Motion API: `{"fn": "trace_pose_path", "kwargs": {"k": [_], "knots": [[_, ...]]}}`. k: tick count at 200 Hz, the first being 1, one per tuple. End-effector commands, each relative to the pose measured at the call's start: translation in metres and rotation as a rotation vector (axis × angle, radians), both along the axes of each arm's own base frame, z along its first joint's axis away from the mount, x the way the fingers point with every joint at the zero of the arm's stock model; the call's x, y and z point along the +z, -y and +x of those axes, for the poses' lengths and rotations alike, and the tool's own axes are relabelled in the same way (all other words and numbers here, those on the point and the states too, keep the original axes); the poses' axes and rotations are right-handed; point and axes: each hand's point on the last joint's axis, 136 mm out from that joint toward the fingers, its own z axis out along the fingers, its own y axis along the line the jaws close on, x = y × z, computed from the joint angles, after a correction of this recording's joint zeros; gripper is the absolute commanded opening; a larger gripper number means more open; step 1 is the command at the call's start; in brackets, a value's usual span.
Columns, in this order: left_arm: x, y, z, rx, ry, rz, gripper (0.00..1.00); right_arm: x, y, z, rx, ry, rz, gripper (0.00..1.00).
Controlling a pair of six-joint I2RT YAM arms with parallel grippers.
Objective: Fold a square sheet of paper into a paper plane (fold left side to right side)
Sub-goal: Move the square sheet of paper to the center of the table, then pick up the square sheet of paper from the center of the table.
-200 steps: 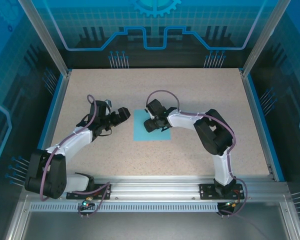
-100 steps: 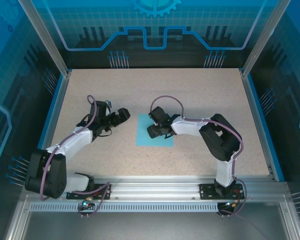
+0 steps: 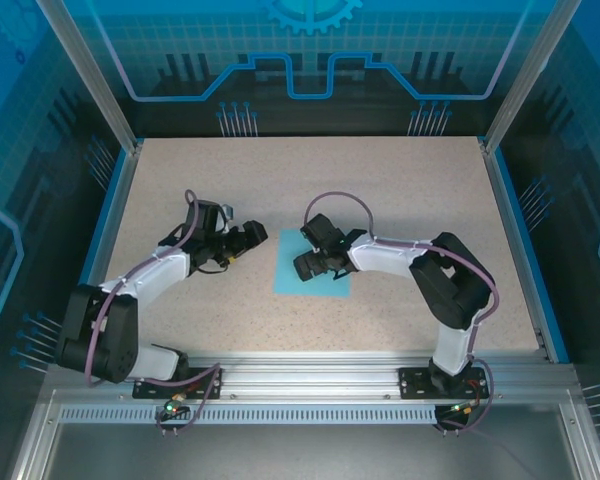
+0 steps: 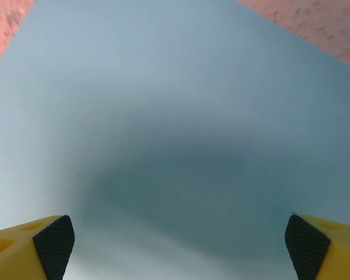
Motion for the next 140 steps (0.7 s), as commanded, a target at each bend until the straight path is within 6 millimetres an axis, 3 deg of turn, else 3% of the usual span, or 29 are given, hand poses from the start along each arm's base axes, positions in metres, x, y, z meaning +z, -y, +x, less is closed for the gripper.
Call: {"fn": "trace_pose_path", "kwargs": {"k": [1,41,69,100,140], "knots": [[0.004,0.031,-0.014,-0.106,-0.073,-0.094,0.88,0.031,0.011,0.013,-0.041,0.041,0.034,1.0],[-0.008,0.057,-0.03,-0.196,-0.152,-0.106,0.77,0.035,0.04,0.028,-0.129,0.032,0.044,1.0],[-0.019,0.064,-0.033,-0.231,-0.196,-0.096,0.68,0.034,0.057,0.039,-0.207,0.035,0.046,1.0],[-0.031,0.073,-0.037,-0.27,-0.24,-0.123,0.61,0.025,0.066,0.048,-0.273,0.014,0.081,1.0],[-0.036,0.085,-0.033,-0.293,-0.231,-0.136,0.58,0.017,0.066,0.058,-0.276,0.0,0.088,1.0]]}}
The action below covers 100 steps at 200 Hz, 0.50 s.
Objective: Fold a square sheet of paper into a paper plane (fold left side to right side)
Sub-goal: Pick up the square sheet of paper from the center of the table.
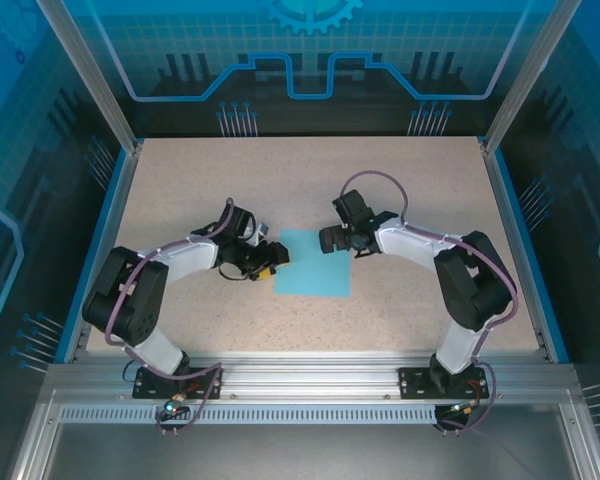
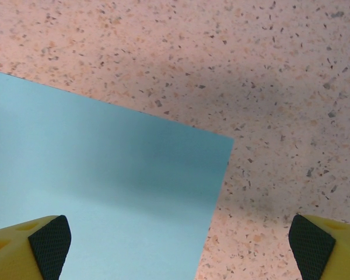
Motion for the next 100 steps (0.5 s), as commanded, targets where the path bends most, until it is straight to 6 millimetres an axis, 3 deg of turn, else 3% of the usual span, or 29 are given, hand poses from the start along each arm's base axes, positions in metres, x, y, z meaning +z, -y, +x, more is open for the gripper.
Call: {"fn": "trace_pose_path", "kwargs": {"k": [1,68,100], "knots": [[0.006,0.015,0.003,-0.039,0.003,-0.047,0.58,-0.003,-0.004,0.012,-0.024,-0.009,0.034,1.0],[-0.012,0.021,-0.001,-0.059,-0.046,-0.01,0.58,-0.024,-0.014,0.025,-0.051,-0.048,0.052,1.0],[-0.019,0.022,-0.004,-0.071,-0.061,0.005,0.59,-0.037,-0.021,0.02,-0.043,-0.089,0.063,1.0]]}}
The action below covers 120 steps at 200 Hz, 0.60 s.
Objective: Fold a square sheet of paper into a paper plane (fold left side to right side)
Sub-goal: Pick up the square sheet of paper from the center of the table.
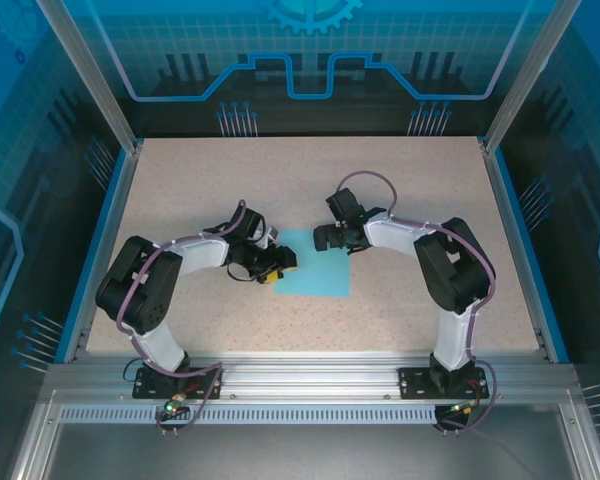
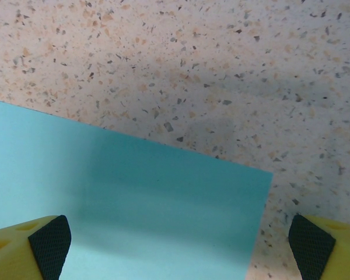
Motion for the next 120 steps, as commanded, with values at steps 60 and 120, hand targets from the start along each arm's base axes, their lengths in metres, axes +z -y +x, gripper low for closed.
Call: {"fn": "trace_pose_path", "kwargs": {"k": [60,120], "knots": [[-0.013,0.003,-0.005,-0.028,-0.03,0.048,0.59,-0.024,-0.018,-0.02,0.021,-0.113,0.048,1.0],[-0.019,0.002,-0.006,-0.03,-0.037,0.063,0.58,-0.015,-0.035,-0.035,0.066,-0.125,0.053,1.0]]}}
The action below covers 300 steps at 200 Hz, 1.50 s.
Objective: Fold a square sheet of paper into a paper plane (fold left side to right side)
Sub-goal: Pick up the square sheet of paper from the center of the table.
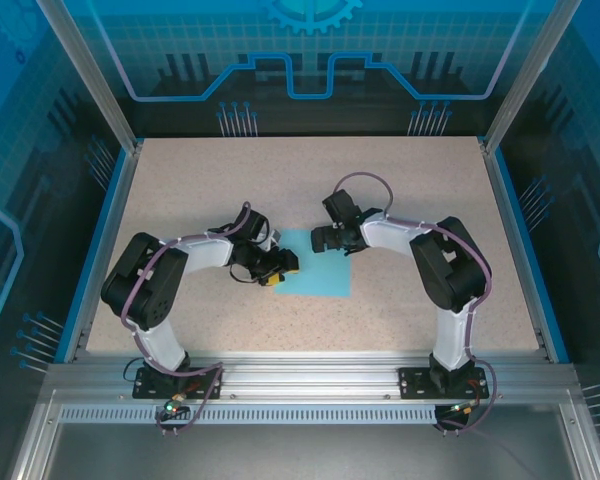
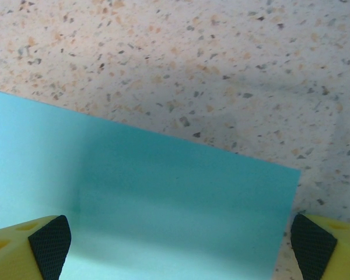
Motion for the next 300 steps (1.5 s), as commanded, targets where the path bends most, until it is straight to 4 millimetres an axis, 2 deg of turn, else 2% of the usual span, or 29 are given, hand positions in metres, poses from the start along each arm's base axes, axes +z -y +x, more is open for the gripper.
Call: {"fn": "trace_pose_path", "kwargs": {"k": [1,69,128,183,212,227,271,300], "knots": [[-0.01,-0.001,-0.003,-0.015,-0.02,0.04,0.58,-0.012,-0.023,-0.03,0.05,-0.11,0.046,1.0],[-0.01,0.001,-0.003,-0.013,-0.015,0.037,0.59,0.001,-0.032,-0.042,0.081,-0.112,0.062,0.97],[-0.004,0.004,0.001,-0.004,0.004,0.015,0.59,0.009,-0.043,-0.047,0.114,-0.13,0.11,0.77],[0.01,0.005,0.006,-0.009,0.061,0.002,0.62,0.018,-0.054,-0.047,0.157,-0.137,0.164,0.48],[0.031,0.002,0.013,-0.01,0.138,-0.008,0.66,0.03,-0.058,-0.047,0.179,-0.123,0.222,0.35],[0.044,-0.001,0.017,-0.007,0.184,-0.016,0.69,0.038,-0.06,-0.048,0.195,-0.111,0.269,0.32],[0.09,-0.024,0.033,0.045,0.339,-0.079,0.76,0.088,-0.058,-0.047,0.269,-0.018,0.486,0.29],[0.138,-0.042,0.044,0.088,0.49,-0.171,0.82,0.131,-0.045,-0.048,0.322,0.056,0.593,0.28]]}}
